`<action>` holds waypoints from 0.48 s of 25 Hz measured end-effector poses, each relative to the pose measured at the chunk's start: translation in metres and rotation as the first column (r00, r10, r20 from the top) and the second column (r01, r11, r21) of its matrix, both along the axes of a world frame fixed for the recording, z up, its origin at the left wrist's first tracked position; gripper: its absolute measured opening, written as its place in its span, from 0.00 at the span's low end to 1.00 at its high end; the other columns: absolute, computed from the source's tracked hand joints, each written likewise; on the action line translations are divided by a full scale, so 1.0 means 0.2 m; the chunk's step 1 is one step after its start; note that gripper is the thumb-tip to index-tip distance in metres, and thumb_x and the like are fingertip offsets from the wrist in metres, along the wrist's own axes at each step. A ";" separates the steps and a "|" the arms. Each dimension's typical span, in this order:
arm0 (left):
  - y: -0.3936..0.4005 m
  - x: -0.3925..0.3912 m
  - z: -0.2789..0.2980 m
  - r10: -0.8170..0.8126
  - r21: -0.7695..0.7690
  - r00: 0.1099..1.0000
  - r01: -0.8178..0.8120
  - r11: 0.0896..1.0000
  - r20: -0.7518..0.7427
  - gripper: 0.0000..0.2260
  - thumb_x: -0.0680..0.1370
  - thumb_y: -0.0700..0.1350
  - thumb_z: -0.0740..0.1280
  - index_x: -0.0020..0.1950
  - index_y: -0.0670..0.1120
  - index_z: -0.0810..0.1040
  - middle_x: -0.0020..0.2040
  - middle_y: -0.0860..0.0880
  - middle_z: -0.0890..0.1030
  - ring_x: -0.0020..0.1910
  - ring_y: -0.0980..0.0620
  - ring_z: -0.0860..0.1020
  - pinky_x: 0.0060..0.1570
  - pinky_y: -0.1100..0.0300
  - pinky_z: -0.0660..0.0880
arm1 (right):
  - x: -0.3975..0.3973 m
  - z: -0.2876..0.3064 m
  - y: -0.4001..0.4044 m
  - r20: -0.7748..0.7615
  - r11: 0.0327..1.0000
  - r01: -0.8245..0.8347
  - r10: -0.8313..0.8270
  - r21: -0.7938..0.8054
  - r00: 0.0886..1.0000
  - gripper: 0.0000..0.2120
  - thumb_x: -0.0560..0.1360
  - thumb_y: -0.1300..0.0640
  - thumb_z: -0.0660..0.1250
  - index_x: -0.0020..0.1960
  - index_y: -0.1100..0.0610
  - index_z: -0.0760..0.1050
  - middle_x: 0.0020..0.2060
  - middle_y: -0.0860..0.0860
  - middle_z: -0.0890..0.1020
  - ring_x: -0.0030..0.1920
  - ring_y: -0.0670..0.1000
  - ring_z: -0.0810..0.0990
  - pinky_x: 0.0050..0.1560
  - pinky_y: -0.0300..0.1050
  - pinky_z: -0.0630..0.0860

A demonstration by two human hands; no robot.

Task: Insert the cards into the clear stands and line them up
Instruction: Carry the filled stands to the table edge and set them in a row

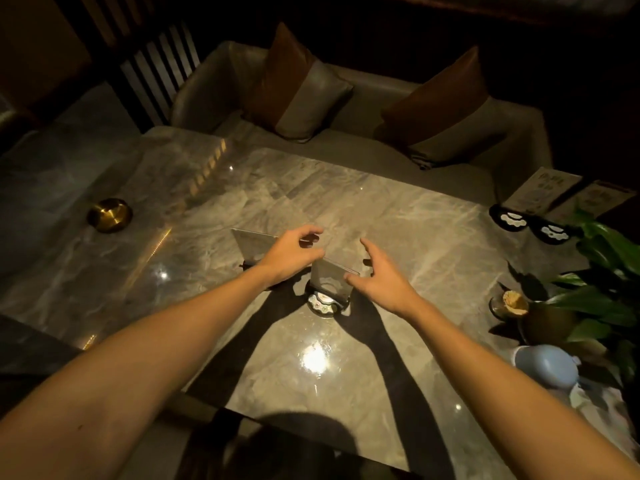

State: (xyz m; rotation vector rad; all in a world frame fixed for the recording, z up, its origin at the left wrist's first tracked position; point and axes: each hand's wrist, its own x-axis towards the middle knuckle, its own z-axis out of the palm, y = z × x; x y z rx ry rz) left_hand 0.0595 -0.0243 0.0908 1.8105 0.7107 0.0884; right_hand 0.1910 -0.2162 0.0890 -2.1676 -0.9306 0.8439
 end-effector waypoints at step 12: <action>-0.01 0.00 -0.20 -0.038 0.070 0.998 0.041 0.997 -0.045 0.02 0.74 0.40 0.76 0.44 0.43 0.84 0.39 0.52 0.85 0.38 0.60 0.81 0.40 0.67 0.75 | -0.01 -0.10 0.03 -0.005 0.997 0.075 -0.075 -0.006 0.997 0.02 0.76 0.62 0.67 0.45 0.56 0.76 0.40 0.54 0.82 0.42 0.54 0.81 0.42 0.51 0.77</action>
